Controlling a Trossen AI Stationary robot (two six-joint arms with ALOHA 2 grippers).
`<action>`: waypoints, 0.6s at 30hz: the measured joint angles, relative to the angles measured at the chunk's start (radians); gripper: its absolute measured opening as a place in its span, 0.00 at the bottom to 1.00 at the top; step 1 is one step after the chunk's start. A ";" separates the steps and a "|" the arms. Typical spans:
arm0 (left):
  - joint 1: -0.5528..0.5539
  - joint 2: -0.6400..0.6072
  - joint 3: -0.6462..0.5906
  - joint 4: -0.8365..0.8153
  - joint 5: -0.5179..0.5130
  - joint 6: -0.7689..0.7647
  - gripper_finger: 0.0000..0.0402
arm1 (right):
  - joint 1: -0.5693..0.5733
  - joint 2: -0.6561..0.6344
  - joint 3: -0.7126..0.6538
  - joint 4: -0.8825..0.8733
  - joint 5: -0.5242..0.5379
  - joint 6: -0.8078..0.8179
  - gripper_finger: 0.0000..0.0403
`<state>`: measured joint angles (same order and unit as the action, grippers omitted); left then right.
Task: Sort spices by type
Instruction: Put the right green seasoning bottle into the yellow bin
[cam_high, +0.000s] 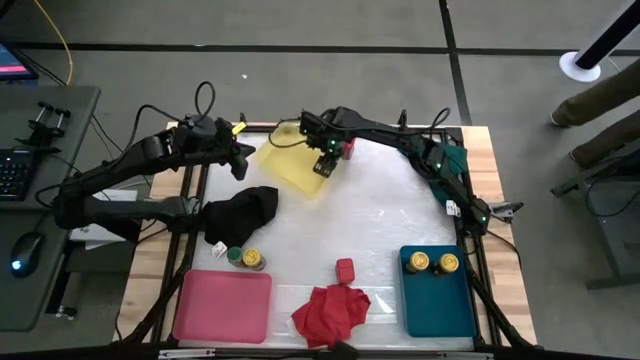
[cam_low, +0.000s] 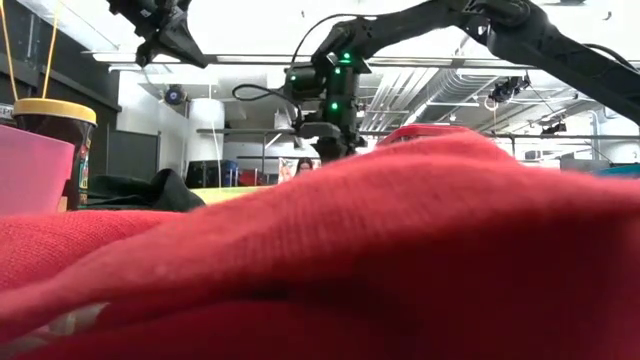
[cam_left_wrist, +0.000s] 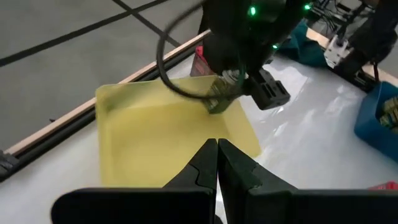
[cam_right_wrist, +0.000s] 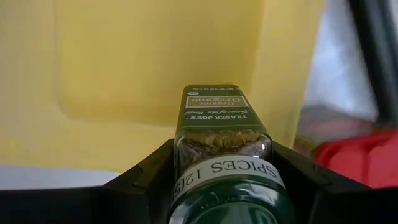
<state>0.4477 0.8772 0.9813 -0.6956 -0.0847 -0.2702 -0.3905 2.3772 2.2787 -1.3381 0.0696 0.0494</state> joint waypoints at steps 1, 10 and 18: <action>0.000 0.000 0.000 0.000 0.004 0.011 0.00 | 0.007 0.000 0.000 -0.019 -0.001 0.013 0.50; 0.000 0.000 0.000 0.000 0.024 0.040 0.00 | 0.034 0.000 0.000 -0.017 -0.002 0.066 0.56; 0.000 0.000 0.000 0.000 0.024 0.040 0.00 | 0.028 0.000 0.000 0.013 -0.002 0.044 0.62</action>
<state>0.4473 0.8772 0.9813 -0.6960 -0.0608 -0.2306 -0.3622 2.3772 2.2787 -1.3249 0.0681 0.0931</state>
